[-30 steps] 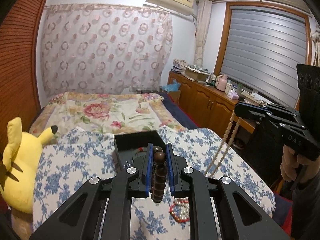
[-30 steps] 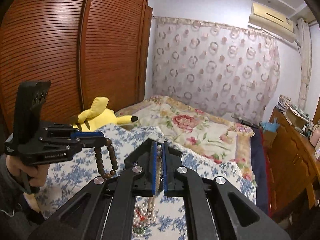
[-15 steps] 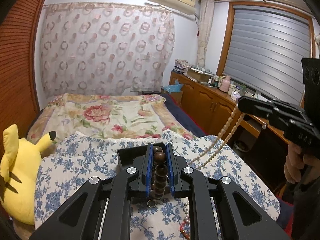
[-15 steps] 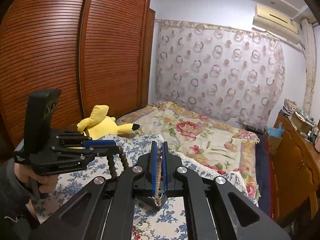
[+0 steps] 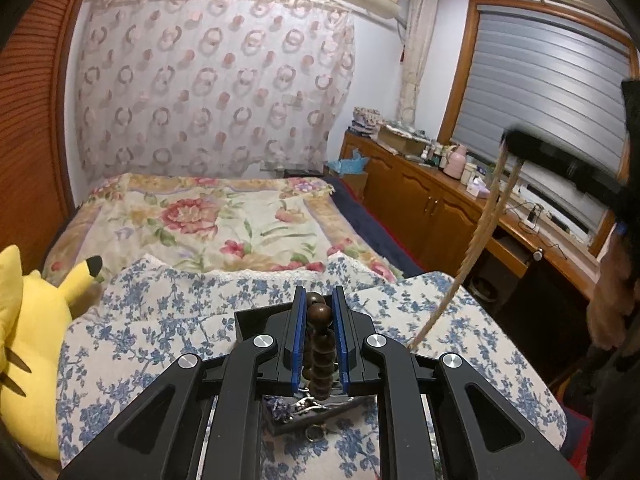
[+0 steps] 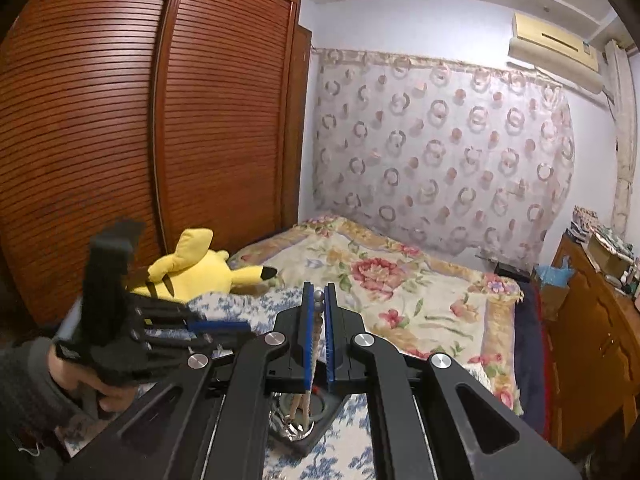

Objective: Organize jewelry
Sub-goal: 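Lower the bead bracelet into the black box and open the left tool while the right tool carries pearls over, then lower the pearl strand into the black box and open the right tool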

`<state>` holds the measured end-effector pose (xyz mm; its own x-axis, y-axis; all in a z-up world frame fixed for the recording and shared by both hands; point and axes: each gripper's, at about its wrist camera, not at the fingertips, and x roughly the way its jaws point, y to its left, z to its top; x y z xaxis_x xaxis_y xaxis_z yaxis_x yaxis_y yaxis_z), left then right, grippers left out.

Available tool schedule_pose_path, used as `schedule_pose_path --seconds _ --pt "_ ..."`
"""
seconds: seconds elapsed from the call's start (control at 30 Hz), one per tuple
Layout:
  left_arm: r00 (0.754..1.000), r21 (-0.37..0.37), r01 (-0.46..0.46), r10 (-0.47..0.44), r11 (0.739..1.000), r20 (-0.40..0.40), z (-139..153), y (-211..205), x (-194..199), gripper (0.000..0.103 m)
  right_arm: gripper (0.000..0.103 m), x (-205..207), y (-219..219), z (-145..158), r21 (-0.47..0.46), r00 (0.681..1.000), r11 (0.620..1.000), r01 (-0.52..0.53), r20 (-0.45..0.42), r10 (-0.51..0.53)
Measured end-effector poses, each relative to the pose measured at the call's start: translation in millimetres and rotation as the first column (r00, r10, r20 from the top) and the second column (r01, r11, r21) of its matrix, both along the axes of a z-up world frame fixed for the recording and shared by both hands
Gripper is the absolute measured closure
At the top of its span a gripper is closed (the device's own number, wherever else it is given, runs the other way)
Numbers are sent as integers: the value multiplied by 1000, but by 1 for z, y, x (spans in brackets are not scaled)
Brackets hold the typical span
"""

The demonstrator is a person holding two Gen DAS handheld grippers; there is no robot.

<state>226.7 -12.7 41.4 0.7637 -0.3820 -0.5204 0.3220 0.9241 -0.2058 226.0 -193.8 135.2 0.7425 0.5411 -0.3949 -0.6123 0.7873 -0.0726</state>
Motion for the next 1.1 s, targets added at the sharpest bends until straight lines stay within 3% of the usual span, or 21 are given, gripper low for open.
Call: schedule_pose_path --seconds 0.3,0.6,0.93,1.1 --pt "995 16 0 1 1000 -97 -40 2 28 91 97 32 9 -12 -16 1000 1000 -9 -25 8" --pt "993 27 -26 29 999 -114 -50 9 28 89 97 64 22 -69 -84 991 996 10 -132 -21" --pt "993 51 -44 49 998 -105 -54 14 2 49 96 74 30 -118 -119 971 993 -5 -239 -23" --pt "993 76 -73 79 994 -86 -52 18 -15 32 85 59 23 -120 -109 971 994 7 -237 -33"
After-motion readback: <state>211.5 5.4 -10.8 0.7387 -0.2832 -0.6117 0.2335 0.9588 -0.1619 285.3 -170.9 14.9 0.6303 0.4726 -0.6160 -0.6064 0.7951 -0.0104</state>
